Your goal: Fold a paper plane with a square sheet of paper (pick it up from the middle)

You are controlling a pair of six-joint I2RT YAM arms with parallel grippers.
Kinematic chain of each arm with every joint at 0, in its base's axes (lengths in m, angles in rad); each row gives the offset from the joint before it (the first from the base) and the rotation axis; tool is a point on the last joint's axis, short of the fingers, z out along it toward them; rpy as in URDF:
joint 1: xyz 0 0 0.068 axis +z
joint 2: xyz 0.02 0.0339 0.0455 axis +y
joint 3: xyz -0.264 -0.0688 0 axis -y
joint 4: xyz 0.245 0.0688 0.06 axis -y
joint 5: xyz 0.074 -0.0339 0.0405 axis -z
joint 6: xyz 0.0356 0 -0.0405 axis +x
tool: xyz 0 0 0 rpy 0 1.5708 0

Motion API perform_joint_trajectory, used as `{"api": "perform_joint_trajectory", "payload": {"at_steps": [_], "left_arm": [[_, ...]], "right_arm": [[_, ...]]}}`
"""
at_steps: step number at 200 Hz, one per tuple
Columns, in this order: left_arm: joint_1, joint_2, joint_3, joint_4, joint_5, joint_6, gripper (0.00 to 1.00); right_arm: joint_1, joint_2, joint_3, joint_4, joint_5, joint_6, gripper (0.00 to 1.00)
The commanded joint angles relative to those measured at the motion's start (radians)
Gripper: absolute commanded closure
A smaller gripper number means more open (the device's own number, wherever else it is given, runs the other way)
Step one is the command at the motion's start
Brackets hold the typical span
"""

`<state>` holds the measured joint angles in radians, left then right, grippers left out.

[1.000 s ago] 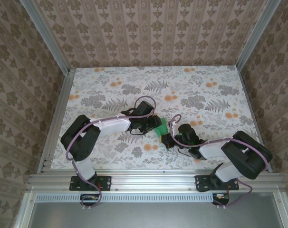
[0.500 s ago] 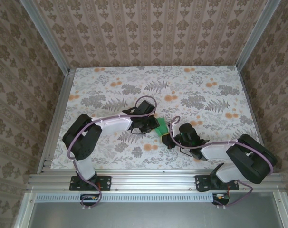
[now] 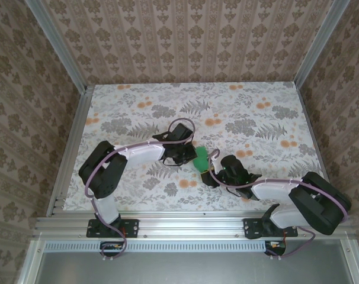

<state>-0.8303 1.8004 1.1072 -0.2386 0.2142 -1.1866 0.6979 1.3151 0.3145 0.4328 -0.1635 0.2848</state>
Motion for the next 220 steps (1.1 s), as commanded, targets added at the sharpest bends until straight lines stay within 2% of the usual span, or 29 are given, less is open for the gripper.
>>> {"api": "perform_joint_trajectory", "payload": {"at_steps": [1,34,43,50,64,98,133,169,220], "left_arm": [[0.007,0.017,0.034,-0.03,0.013,0.016,0.92],[0.014,0.01,0.042,-0.042,0.012,0.019,1.0],[0.016,0.01,0.042,-0.044,0.013,0.019,1.0],[0.018,0.01,0.043,-0.046,0.015,0.02,1.0],[0.022,0.01,0.045,-0.051,0.017,0.025,1.0],[0.032,0.011,0.05,-0.056,0.027,0.034,1.0],[0.038,0.017,0.067,-0.071,0.041,0.047,1.0],[0.042,0.017,0.07,-0.077,0.048,0.051,1.0],[0.047,0.025,0.073,-0.082,0.051,0.053,1.0]], "right_arm": [[0.041,-0.057,0.047,-0.118,0.099,-0.049,0.6],[0.121,-0.144,0.045,-0.195,0.314,-0.091,0.5],[0.131,-0.165,0.043,-0.213,0.349,-0.103,0.47],[0.141,-0.177,0.043,-0.229,0.37,-0.118,0.41],[0.162,-0.185,0.044,-0.253,0.402,-0.139,0.39],[0.246,-0.105,0.095,-0.284,0.506,-0.185,0.37],[0.314,-0.001,0.114,-0.212,0.624,-0.278,0.35],[0.318,0.082,0.137,-0.153,0.66,-0.323,0.38],[0.319,0.145,0.136,-0.086,0.693,-0.351,0.57]]}}
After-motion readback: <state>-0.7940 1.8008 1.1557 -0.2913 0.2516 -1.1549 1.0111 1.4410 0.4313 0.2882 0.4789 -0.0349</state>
